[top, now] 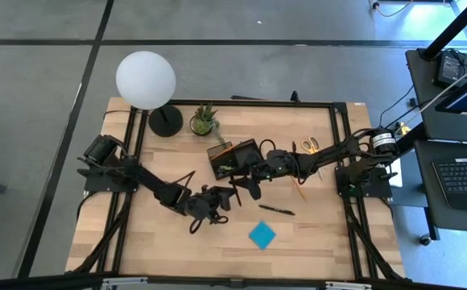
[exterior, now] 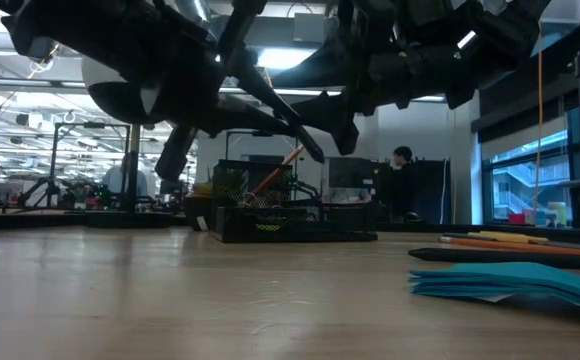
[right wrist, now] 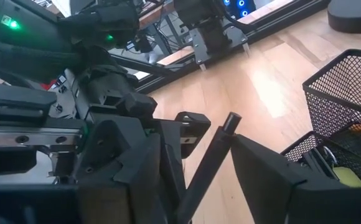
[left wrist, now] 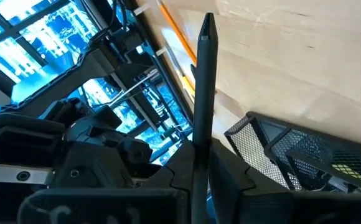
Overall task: Pick and place office supplies into organizer
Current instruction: Put the top left black pen into the desk organizer
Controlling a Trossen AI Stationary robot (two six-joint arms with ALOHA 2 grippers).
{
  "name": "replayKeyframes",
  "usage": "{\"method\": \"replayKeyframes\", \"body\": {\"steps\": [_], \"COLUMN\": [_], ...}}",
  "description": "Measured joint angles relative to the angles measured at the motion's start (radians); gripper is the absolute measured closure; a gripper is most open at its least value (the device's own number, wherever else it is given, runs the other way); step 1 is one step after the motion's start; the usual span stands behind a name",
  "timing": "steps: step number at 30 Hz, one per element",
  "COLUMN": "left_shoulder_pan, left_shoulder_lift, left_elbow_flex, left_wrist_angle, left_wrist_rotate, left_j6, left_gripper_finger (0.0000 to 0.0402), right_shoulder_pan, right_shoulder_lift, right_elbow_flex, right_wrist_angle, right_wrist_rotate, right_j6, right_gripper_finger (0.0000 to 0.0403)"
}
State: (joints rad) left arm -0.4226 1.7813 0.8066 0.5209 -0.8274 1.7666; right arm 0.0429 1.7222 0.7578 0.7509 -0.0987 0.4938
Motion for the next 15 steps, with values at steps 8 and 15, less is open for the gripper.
{"method": "replayKeyframes", "body": {"steps": [8, 15], "left_shoulder_pan": [0.010, 0.014], "left_shoulder_lift": [0.000, 0.000], "left_elbow_flex": [0.033, 0.051], "left_wrist_angle": [0.000, -0.005], "left_wrist_rotate": [0.000, -0.001], "left_j6": [0.040, 0.029], "left_gripper_finger": [0.0378, 0.0377], "right_shoulder_pan": [-0.001, -0.001], "right_shoulder_lift": [0.000, 0.000], "right_elbow_flex": [0.000, 0.000], "right_wrist_angle": [-0.002, 0.003], "right_wrist_rotate": [-0.008, -0.010], "right_j6": [-0.001, -0.028], "right_gripper_finger": [0.0269, 0.0322]}}
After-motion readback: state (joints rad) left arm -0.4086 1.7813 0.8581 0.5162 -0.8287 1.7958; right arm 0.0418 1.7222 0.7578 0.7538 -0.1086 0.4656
